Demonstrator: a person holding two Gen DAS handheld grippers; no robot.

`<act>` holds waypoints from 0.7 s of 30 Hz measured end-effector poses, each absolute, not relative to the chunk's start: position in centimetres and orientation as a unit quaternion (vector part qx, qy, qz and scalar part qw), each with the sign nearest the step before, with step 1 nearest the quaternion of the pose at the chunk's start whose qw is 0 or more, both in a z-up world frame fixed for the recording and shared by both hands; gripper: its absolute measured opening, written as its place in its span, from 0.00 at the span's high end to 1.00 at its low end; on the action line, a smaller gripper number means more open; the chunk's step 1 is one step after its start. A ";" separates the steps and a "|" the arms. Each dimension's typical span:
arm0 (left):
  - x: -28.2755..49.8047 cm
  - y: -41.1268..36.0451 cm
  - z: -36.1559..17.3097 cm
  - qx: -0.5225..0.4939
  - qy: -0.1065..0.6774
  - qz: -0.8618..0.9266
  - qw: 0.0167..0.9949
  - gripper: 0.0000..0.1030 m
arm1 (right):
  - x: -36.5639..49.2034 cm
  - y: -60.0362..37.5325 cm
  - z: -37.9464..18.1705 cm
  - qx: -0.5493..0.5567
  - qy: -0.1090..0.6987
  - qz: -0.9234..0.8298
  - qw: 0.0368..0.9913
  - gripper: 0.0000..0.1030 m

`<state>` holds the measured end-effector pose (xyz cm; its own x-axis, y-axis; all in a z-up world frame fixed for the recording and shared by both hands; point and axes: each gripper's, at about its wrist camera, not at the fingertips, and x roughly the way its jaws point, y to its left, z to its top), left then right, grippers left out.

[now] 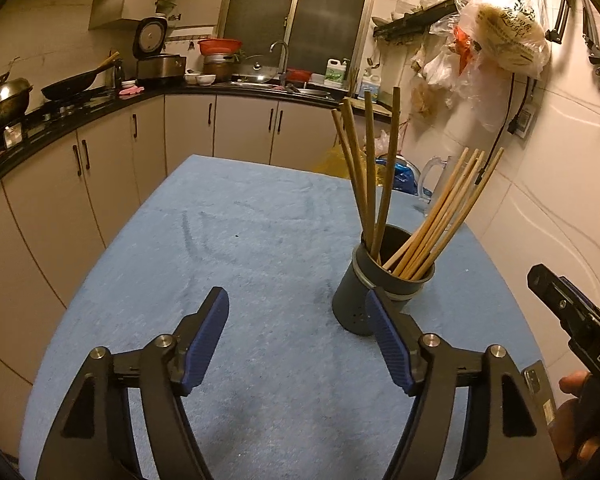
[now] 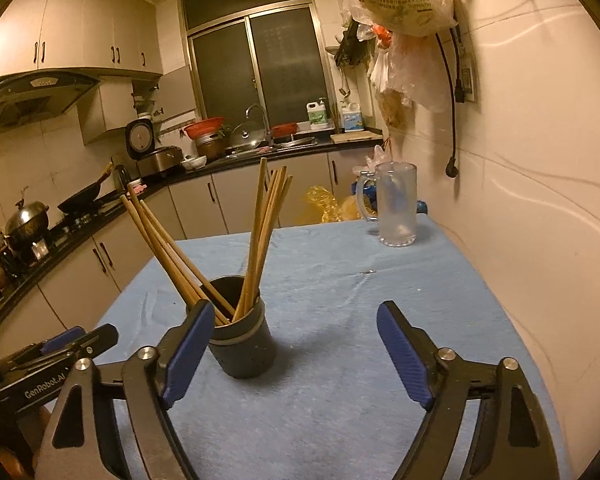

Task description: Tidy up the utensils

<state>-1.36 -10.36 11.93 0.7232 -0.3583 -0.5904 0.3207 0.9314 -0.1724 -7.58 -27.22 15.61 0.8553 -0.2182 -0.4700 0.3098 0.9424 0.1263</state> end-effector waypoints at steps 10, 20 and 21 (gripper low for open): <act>-1.7 -11.0 11.7 0.010 0.329 -0.143 0.933 0.15 | -7.2 -27.4 15.3 0.093 0.254 -0.155 0.950 0.12; -2.9 -10.9 11.9 0.054 0.315 -0.100 0.942 0.06 | -7.4 -27.2 15.2 0.084 0.261 -0.165 0.947 0.12; -2.9 -10.8 11.8 0.054 0.320 -0.102 0.940 0.06 | -7.4 -27.2 15.2 0.084 0.261 -0.166 0.947 0.12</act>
<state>-2.86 -10.82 11.80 0.7738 -0.1570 -0.6137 0.2263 0.9734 0.0363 -7.42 -27.19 15.21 0.8079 -0.2711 -0.5233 0.3592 0.9305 0.0724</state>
